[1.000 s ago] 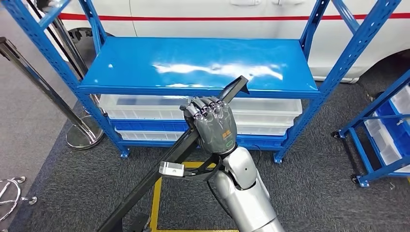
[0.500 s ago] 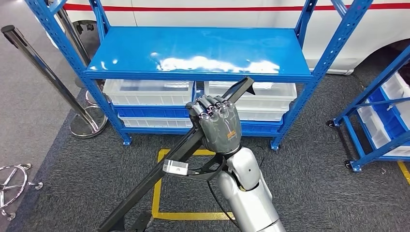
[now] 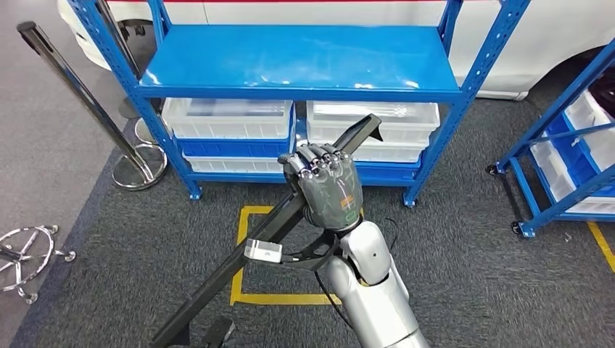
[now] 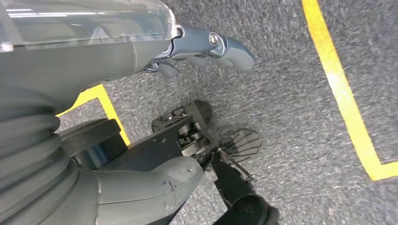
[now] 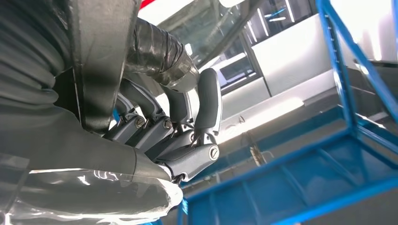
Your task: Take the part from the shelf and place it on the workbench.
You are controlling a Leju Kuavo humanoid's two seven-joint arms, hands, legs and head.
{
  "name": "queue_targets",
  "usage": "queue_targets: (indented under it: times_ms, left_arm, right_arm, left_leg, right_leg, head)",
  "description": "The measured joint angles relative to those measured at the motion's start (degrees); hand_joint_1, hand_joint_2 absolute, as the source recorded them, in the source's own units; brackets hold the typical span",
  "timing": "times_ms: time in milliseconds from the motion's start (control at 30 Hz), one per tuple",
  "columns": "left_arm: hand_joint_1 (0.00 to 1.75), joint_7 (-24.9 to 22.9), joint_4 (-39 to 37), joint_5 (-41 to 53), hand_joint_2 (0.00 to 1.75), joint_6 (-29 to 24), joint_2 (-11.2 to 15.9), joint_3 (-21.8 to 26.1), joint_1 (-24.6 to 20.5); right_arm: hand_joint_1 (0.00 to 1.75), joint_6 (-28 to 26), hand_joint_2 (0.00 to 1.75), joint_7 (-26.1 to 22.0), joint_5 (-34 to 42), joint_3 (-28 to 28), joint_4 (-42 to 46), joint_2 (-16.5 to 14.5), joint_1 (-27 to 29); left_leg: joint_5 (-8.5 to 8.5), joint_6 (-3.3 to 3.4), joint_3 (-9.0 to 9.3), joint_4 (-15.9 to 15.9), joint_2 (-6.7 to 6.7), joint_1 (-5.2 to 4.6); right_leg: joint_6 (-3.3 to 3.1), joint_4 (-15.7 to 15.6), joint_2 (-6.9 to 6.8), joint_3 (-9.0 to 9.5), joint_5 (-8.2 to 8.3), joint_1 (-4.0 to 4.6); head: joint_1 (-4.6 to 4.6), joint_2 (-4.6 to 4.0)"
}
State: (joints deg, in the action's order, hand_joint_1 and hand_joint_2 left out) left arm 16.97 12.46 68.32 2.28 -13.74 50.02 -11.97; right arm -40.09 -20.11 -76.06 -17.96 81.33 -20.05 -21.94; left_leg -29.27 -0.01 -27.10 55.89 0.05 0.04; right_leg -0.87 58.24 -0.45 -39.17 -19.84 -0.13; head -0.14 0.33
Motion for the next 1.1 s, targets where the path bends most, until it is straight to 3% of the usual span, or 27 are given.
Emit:
queue_targets:
  times_ms: [33,67,100,167,200,233,267,300,333,400,467,533,567,633,700,733,767,800,833,867,933,967,1033,1067,1100]
  left_arm:
    - [0.00,-0.03,-0.01,0.01,1.75,0.02,-0.06,-0.02,0.00]
    - [0.00,-0.07,-0.01,0.02,1.75,0.03,-0.11,-0.05,-0.03]
    - [0.00,-0.10,-0.01,0.03,1.75,0.04,-0.18,-0.09,-0.08]
    - [0.00,-0.15,-0.01,0.04,1.75,0.03,-0.25,-0.26,-0.20]
    - [0.00,-0.16,-0.01,0.03,1.75,0.02,-0.27,-0.34,-0.22]
    - [0.00,-0.16,-0.02,0.01,1.75,-0.01,-0.27,-0.40,-0.24]
    - [0.00,-0.16,-0.01,-0.04,1.75,-0.04,-0.27,-0.44,-0.25]
    - [0.00,-0.16,-0.01,-0.09,1.75,-0.08,-0.27,-0.47,-0.27]
    - [0.00,-0.16,0.00,-0.14,1.75,-0.09,-0.27,-0.49,-0.31]
    - [0.00,-0.16,-0.01,-0.26,1.75,-0.10,-0.33,-0.56,-0.38]
    - [0.00,-0.16,-0.02,-0.35,1.75,-0.11,-0.38,-0.60,-0.44]
    - [0.00,-0.16,-0.02,-0.39,1.75,-0.13,-0.37,-0.61,-0.45]
    - [0.00,-0.17,-0.02,-0.43,1.75,-0.15,-0.36,-0.61,-0.43]
    - [0.00,-0.16,-0.02,-0.50,1.75,-0.21,-0.33,-0.60,-0.41]
    - [0.00,-0.16,-0.02,-0.57,1.75,-0.25,-0.32,-0.61,-0.42]
    - [0.00,-0.16,-0.02,-0.61,1.75,-0.26,-0.31,-0.62,-0.43]
    - [0.00,-0.16,-0.02,-0.69,1.75,-0.27,-0.31,-0.62,-0.44]
    - [0.00,-0.16,-0.02,-0.80,1.75,-0.27,-0.29,-0.62,-0.45]
    - [0.00,-0.16,-0.01,-0.91,1.75,-0.28,-0.27,-0.62,-0.50]
    - [0.00,-0.16,-0.01,-1.01,1.75,-0.28,-0.25,-0.63,-0.58]
    - [0.00,-0.15,-0.01,-1.09,1.75,-0.30,-0.24,-0.66,-0.78]
    - [0.00,-0.15,-0.02,-1.11,1.75,-0.30,-0.24,-0.68,-0.87]
    - [0.00,-0.16,-0.03,-1.14,1.75,-0.30,-0.25,-0.69,-0.92]
    - [0.00,-0.17,-0.03,-1.15,1.75,-0.30,-0.27,-0.69,-0.98]
    - [0.00,-0.17,-0.04,-1.17,1.75,-0.30,-0.30,-0.69,-1.06]
  right_arm:
    - [1.75,0.01,1.75,0.06,-0.08,0.02,0.04,0.03,-0.01]
    - [1.75,0.01,1.75,0.15,-0.16,0.03,0.08,0.09,-0.01]
    - [1.75,0.01,1.75,0.24,-0.23,0.05,0.11,0.15,0.00]
    - [1.75,0.01,1.75,0.39,-0.33,0.06,0.13,0.31,0.02]
    - [1.75,0.01,1.75,0.44,-0.35,0.06,0.12,0.39,0.04]
    - [1.75,0.01,1.75,0.49,-0.37,0.06,0.12,0.49,0.05]
    - [1.75,0.01,1.75,0.54,-0.38,0.06,0.11,0.58,0.04]
    - [1.75,0.01,1.75,0.56,-0.39,0.05,0.11,0.64,0.03]
    - [1.75,0.01,1.75,0.58,-0.42,0.04,0.12,0.68,0.00]
    - [1.75,0.01,1.75,0.63,-0.47,-0.03,0.15,0.66,-0.12]
    - [1.75,0.00,1.75,0.80,-0.50,-0.08,0.21,0.63,-0.21]
    - [1.75,0.00,1.75,0.94,-0.50,-0.10,0.22,0.64,-0.24]
    - [1.75,0.01,1.75,0.97,-0.50,-0.14,0.21,0.64,-0.27]
    - [1.75,0.02,1.75,0.99,-0.51,-0.27,0.21,0.64,-0.38]
    - [1.75,0.03,1.75,1.01,-0.56,-0.38,0.20,0.64,-0.43]
    - [1.75,0.03,1.75,1.01,-0.63,-0.40,0.20,0.64,-0.43]
    - [1.75,0.03,1.75,1.03,-0.74,-0.42,0.19,0.64,-0.43]
    - [1.75,0.03,1.75,1.07,-0.87,-0.44,0.19,0.64,-0.44]
    - [1.75,0.03,1.75,1.13,-0.96,-0.46,0.19,0.64,-0.46]
    - [1.75,0.02,1.75,1.19,-1.03,-0.48,0.20,0.64,-0.49]
    - [1.75,0.01,1.75,1.27,-1.09,-0.54,0.24,0.63,-0.59]
    - [1.75,0.01,1.75,1.28,-1.10,-0.58,0.25,0.62,-0.65]
    - [1.75,0.01,1.75,1.29,-1.11,-0.62,0.24,0.64,-0.76]
    - [1.75,0.01,1.75,1.31,-1.10,-0.63,0.23,0.68,-0.81]
    - [1.75,0.01,1.75,1.32,-1.10,-0.62,0.22,0.71,-0.84]
  left_leg:
    - [0.75,0.38,-0.43,-0.23,0.12,0.09]
    - [1.42,0.88,-0.88,-0.55,0.26,0.22]
    - [2.12,1.41,-1.48,-0.78,0.41,0.36]
    - [3.27,2.10,-2.87,-0.57,0.56,0.31]
    - [3.75,2.19,-3.67,-0.36,0.58,0.24]
    - [4.20,2.17,-4.53,-0.09,0.59,0.20]
    - [4.56,2.10,-5.34,0.22,0.60,0.17]
    - [4.84,2.00,-6.09,0.61,0.59,0.16]
    - [5.03,1.89,-6.74,1.02,0.57,0.15]
    - [5.42,1.49,-7.74,1.75,0.53,-0.02]
    - [6.08,0.85,-8.33,2.02,0.55,-0.02]
    - [6.41,0.20,-8.64,2.03,0.47,0.10]
    - [5.59,-0.12,-8.99,2.52,0.38,0.10]
    - [1.33,-0.71,-10.46,6.54,0.22,0.23]
    - [-3.40,-1.27,-12.15,13.57,0.21,0.54]
    - [-4.19,-1.54,-12.43,16.36,0.21,0.73]
    - [-3.64,-1.81,-11.95,17.54,0.22,0.92]
    - [-2.07,-2.04,-10.60,16.83,0.22,1.11]
    - [-0.23,-2.25,-8.38,14.21,0.22,1.33]
    - [0.55,-2.45,-5.82,10.46,0.19,1.44]
    - [-0.04,-2.19,-1.71,3.71,-0.04,1.27]
    - [-0.71,-1.87,-0.94,2.13,-0.17,1.06]
    - [-0.10,-0.79,-1.47,1.69,-0.19,0.94]
    - [0.53,-0.25,-2.04,1.65,-0.08,0.97]
    - [1.33,0.39,-2.85,1.58,0.06,1.01]
  right_leg:
    - [0.33,-0.16,0.11,-0.23,-0.01,-0.01]
    - [0.65,0.45,0.25,-0.68,-1.06,-0.01]
    - [0.91,2.19,0.38,-1.39,-3.19,-0.02]
    - [1.25,9.30,0.45,-3.39,-9.08,-0.19]
    - [1.37,13.18,0.44,-4.23,-10.98,-0.23]
    - [1.45,15.94,0.44,-4.49,-11.59,-0.25]
    - [1.47,16.84,0.43,-3.88,-10.98,-0.26]
    - [1.37,15.53,0.44,-2.16,-9.59,-0.26]
    - [1.14,12.37,0.45,0.49,-8.18,-0.22]
    - [0.52,4.94,0.46,5.63,-7.44,0.05]
    - [0.05,1.50,0.48,7.42,-7.95,0.42]
    - [-0.37,0.65,0.34,7.26,-7.41,0.33]
    - [-0.72,0.16,0.21,7.11,-6.99,0.13]
    - [-1.34,-0.68,-0.05,6.36,-5.98,-0.30]
    - [-1.61,-0.56,-0.13,4.96,-4.92,-0.33]
    - [-1.54,-0.40,-0.20,4.20,-4.42,-0.36]
    - [-1.40,-0.13,-0.26,3.39,-3.96,-0.43]
    - [-1.21,0.21,-0.29,2.55,-3.55,-0.54]
    - [-0.95,0.63,-0.30,1.73,-3.18,-0.69]
    - [-0.63,1.06,-0.29,0.98,-2.84,-0.79]
    - [0.10,1.63,-0.27,0.02,-2.04,-0.81]
    - [0.45,1.64,-0.28,-0.19,-1.51,-0.76]
    - [1.12,1.33,-0.26,-0.46,-0.49,-0.74]
    - [1.42,1.51,-0.17,-0.82,-0.95,-0.81]
    - [1.67,2.61,-0.06,-1.40,-2.75,-0.86]
  head:
    - [0.00,0.00]
    - [0.02,0.00]
    - [0.03,0.00]
    - [0.05,0.00]
    - [0.05,0.00]
    - [0.06,0.00]
    - [0.05,0.00]
    - [0.05,0.00]
    - [0.06,0.00]
    - [0.05,0.00]
    - [0.03,0.00]
    - [0.04,0.00]
    - [0.03,0.00]
    - [0.00,0.00]
    - [-0.01,0.00]
    - [-0.02,0.00]
    - [-0.02,0.00]
    - [-0.03,0.00]
    - [-0.03,0.00]
    - [-0.04,0.00]
    - [-0.04,0.00]
    - [-0.03,0.00]
    - [-0.01,0.00]
    - [-0.01,0.00]
    - [0.01,0.00]
